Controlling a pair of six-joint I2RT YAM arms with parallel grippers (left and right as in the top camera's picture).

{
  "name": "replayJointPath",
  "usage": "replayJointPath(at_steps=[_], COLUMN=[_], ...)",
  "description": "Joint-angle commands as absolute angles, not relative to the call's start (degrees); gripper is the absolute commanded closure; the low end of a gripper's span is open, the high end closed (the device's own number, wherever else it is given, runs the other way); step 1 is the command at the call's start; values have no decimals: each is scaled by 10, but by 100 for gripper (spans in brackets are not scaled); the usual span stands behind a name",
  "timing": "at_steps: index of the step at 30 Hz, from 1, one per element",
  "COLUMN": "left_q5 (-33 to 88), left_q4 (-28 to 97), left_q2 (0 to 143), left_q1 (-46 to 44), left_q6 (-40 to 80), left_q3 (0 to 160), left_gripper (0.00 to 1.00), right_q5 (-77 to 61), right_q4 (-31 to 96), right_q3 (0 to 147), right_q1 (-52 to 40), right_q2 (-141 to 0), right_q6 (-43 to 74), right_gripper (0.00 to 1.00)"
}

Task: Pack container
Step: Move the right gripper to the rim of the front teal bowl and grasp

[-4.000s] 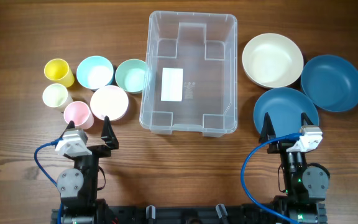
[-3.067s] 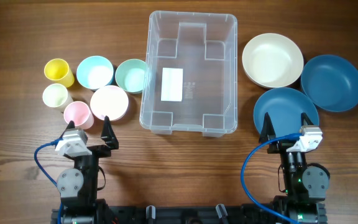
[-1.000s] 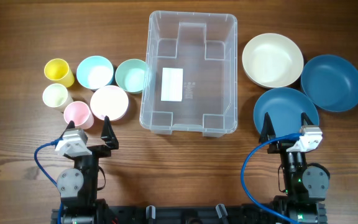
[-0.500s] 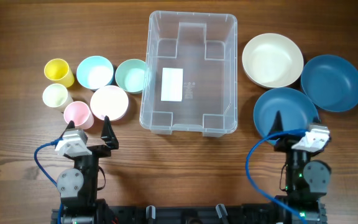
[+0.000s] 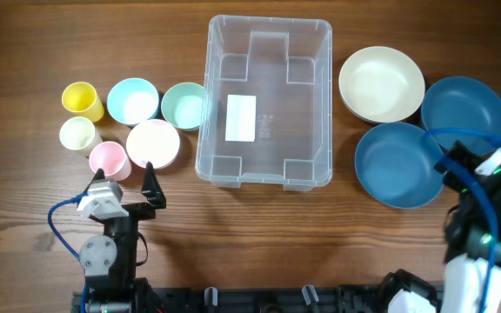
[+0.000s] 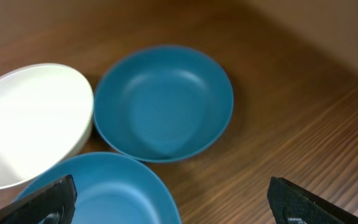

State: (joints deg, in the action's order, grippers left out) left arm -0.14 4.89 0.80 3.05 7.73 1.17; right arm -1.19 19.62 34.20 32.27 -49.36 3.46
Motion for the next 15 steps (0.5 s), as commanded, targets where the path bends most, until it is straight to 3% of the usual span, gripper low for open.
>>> replayJointPath(at_steps=[1,4,10,15], left_q5=[4,4,4,4], left_q4=[47,47,47,47], left_q2=[4,4,4,4], left_q1=[27,27,27,27], left_q6=[66,66,66,66], left_q3=[6,6,6,6], left_gripper=[0,0,0,0], right_q5=[-208,-274,-286,-278], right_q4=[209,206,200,209], right_q3=[383,393,394,394], right_q1=[396,432,447,447], right_q2=[-588,-643,-672,-667], right_q6=[34,29,68,20], right_gripper=[0,0,0,0])
